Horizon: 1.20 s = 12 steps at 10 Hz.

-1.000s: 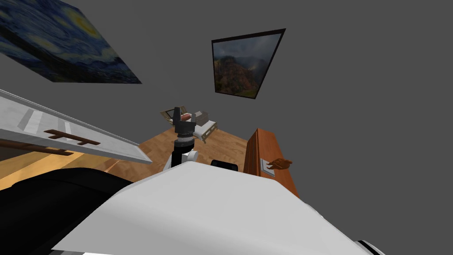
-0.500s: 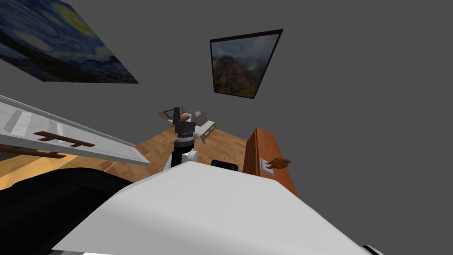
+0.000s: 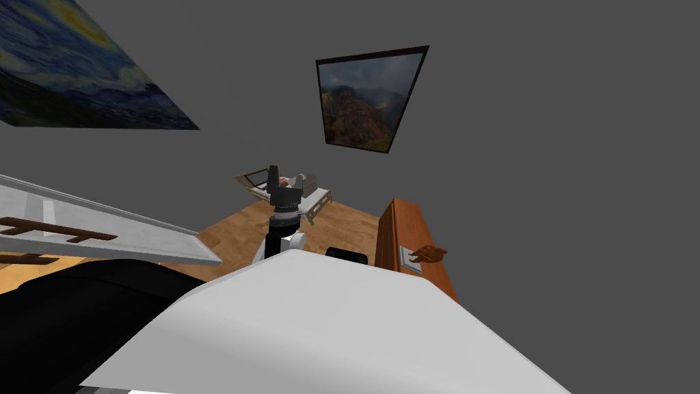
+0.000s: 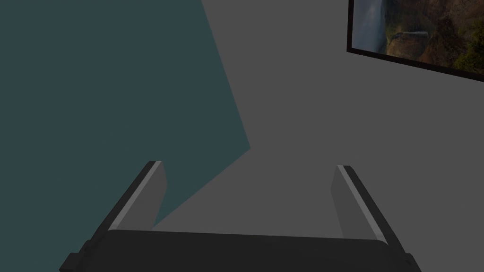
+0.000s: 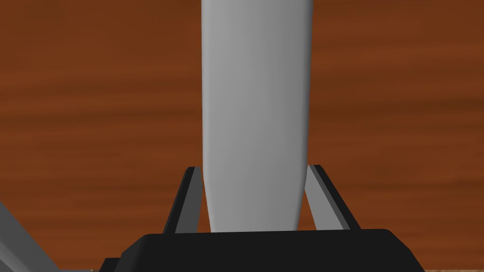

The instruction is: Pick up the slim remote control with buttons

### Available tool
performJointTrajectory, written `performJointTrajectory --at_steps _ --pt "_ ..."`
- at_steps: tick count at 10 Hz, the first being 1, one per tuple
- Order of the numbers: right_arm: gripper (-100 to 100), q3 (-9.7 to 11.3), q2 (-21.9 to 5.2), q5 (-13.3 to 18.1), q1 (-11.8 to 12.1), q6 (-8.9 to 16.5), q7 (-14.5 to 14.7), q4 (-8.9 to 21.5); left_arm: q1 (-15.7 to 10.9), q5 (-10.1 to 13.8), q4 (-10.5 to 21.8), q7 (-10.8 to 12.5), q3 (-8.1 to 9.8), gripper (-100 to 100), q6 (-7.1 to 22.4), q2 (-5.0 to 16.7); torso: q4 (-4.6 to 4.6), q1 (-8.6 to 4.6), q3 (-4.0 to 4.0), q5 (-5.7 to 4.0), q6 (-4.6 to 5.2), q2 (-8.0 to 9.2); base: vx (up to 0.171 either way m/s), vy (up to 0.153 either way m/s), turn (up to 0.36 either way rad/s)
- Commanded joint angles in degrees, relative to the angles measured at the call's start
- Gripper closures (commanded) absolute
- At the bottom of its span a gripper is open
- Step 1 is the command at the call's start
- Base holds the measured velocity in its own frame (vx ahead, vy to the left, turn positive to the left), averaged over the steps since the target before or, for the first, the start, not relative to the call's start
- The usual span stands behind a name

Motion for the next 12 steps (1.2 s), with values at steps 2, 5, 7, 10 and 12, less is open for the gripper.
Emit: performJointTrajectory --at_steps 2,5,7,10,12 --pt "100 0.35 -0.98 -0.12 2.41 0.85 -0.40 -3.62 0.00 0.00 0.00 0.00 0.00 0 0.00 0.00 -0.02 0.04 0.00 0.03 0.04 0.02 0.072 -0.002 -0.058" --pt "100 0.90 -2.49 -0.37 6.39 2.26 -0.89 -7.84 0.00 0.00 0.00 0.00 0.00 0 0.00 0.00 -0.01 0.05 0.03 0.02 -0.02 0.08 0.066 -0.003 -0.063" --pt "100 1.18 -3.24 -0.50 8.38 2.97 -1.14 -11.34 0.00 0.00 0.00 0.00 0.00 0 0.00 0.00 -0.05 0.06 -0.03 0.04 0.07 -0.02 0.101 -0.009 -0.098" --pt "100 1.73 -4.75 -0.75 12.36 4.38 -1.63 -16.49 0.00 0.00 0.00 0.00 0.00 0 0.00 0.00 -0.07 0.11 -0.03 0.06 0.06 0.01 0.081 -0.001 -0.084" --pt "0 1.73 -4.65 -0.72 12.23 4.38 -1.74 -15.93 -0.01 0.00 0.00 0.00 0.00 0 0.00 0.00 -0.01 0.09 0.04 0.06 -0.04 0.12 0.018 0.001 -0.001"
